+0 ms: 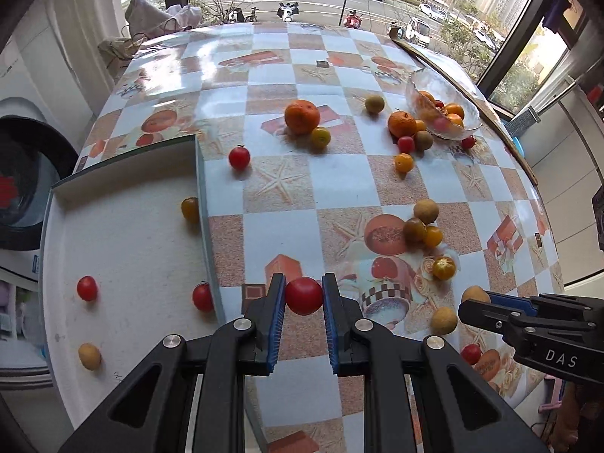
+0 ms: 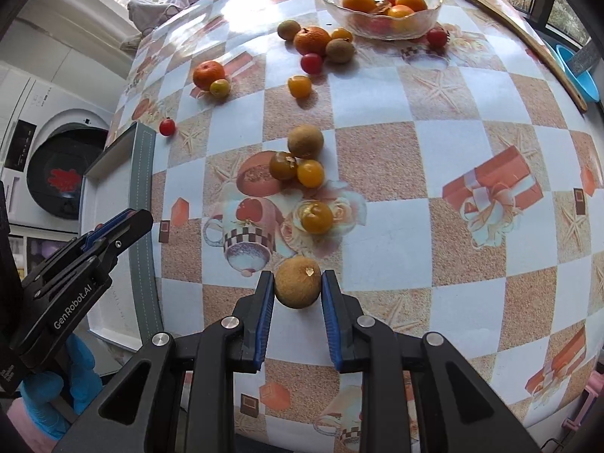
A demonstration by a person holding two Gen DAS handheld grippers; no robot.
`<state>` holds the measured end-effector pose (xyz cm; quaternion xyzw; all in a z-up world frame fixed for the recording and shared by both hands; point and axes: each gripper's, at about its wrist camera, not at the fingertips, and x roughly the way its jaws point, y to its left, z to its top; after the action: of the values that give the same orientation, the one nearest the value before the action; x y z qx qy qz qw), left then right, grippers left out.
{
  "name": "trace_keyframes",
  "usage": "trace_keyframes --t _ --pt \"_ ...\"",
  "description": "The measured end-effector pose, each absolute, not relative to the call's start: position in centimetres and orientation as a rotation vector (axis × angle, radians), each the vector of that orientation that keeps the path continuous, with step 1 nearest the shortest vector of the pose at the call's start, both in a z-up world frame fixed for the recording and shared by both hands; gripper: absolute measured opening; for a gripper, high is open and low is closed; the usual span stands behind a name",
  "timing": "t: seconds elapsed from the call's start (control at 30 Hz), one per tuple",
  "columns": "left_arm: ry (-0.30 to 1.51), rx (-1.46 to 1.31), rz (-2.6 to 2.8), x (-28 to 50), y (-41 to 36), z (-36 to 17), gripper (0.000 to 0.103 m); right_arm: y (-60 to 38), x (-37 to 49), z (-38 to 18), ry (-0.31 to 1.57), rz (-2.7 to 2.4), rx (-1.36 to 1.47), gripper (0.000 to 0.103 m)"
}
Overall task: Organize fruits
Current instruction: 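Carry both fruits into the white tray and open both tools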
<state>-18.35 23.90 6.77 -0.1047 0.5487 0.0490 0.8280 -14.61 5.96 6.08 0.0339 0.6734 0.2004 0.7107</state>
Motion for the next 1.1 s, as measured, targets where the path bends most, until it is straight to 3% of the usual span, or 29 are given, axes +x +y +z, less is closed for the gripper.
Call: trace_keyframes --t 0.6,1.1 --pt "1.164 -0.368 0.400 -28.4 34.7 5.7 0.021 22.2 -17.1 7.5 1.459 0.770 -0.145 0.027" --pt "1.213 -0.391 0.500 -31.4 38.1 2.3 0.021 31.5 -18.4 4.5 1.462 0.874 -0.322 0.027"
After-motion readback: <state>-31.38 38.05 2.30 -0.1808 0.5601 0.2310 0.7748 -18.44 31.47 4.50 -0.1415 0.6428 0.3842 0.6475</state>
